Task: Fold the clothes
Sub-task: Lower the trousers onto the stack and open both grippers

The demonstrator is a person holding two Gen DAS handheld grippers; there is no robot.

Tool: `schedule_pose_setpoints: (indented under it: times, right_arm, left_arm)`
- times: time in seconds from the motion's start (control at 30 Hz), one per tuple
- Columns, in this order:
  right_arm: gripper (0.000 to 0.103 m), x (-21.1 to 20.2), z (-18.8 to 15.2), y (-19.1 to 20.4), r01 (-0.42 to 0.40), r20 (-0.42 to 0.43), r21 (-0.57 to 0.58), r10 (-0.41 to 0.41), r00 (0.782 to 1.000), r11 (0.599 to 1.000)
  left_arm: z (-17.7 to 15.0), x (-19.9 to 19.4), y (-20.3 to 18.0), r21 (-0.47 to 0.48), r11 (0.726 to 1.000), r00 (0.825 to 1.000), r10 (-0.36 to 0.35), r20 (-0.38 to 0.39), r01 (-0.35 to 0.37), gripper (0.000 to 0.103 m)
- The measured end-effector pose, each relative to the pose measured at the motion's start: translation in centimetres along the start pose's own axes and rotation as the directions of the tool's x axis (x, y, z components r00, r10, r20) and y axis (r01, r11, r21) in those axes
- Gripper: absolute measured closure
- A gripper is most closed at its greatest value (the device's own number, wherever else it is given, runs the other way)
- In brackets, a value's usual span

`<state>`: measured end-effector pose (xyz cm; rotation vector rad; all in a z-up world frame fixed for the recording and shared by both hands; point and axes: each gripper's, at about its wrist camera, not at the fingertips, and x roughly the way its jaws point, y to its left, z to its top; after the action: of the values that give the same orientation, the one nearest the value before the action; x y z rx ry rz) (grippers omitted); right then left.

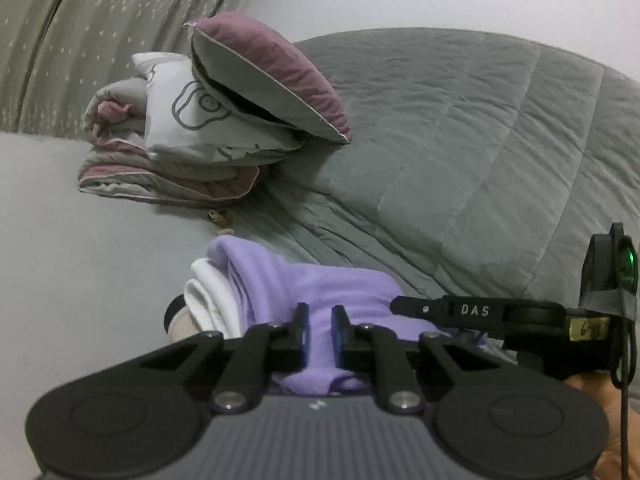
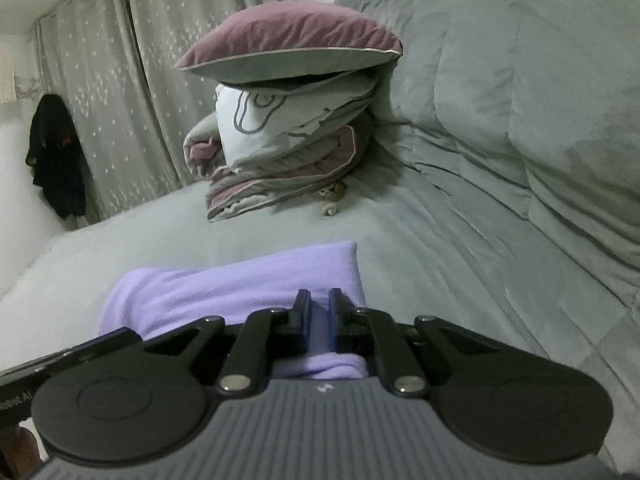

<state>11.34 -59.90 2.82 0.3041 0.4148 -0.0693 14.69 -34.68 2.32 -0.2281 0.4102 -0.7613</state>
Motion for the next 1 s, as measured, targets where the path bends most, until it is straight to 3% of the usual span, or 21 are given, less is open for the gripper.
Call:
schedule_pose_setpoints:
  times: [0.13,0.23,0.33,0.5,0.63,0.67,0.73,0.83,1.0]
  right_arm:
    - [0.090,-1.0,0.3,0.3,-0.024,0.019,0.012,0.024,1.000,1.000]
    - [0.078,-2.4,0.7,1.1,-0.039,0.021,-0.012,0.039,0.999,0.999]
    - [0.059,-4.0,1.2,2.1,-0.022,0.019,-0.065,0.023,1.000,0.998]
    - [0.058,-6.2,1.4,2.6,0.020,-0.029,-0.076,-0.022,0.999,0.997]
    - [0.058,-8.1,1.4,3.3,0.051,-0.063,-0.066,-0.055,0.997,0.997]
    - [0.058,-8.5,1.3,3.5,0.054,-0.068,-0.066,-0.058,0.996,0.996]
    - [0.057,-9.5,1.1,4.2,0.060,-0.085,-0.073,-0.066,0.994,0.995]
    - [0.057,-11.0,0.8,5.3,0.071,-0.109,-0.091,-0.081,0.991,0.993]
    - [0.048,-13.3,0.7,6.9,0.097,-0.128,-0.112,-0.111,0.986,0.989]
  left_arm:
    - [0.3,-0.9,-0.6,0.007,1.000,1.000,0.014,-0.005,-0.014,0.077]
    - [0.6,-1.7,-1.2,0.017,1.000,1.000,0.024,-0.008,-0.024,0.066]
    - [0.9,-2.7,-1.7,0.027,0.999,0.999,0.036,-0.020,-0.036,0.065]
    - [1.4,-4.5,-2.7,0.023,0.999,0.996,0.050,-0.078,-0.048,0.065]
    - [1.5,-6.2,-3.8,0.063,0.995,0.981,0.092,-0.171,-0.082,0.062]
    - [1.6,-6.6,-4.1,0.073,0.994,0.977,0.098,-0.188,-0.086,0.059]
    - [1.8,-7.4,-4.5,0.086,0.993,0.970,0.103,-0.220,-0.086,0.041]
    - [2.2,-8.7,-5.0,0.092,0.991,0.962,0.114,-0.246,-0.094,0.024]
    - [3.0,-10.7,-6.4,0.134,0.983,0.950,0.160,-0.267,-0.128,0.010]
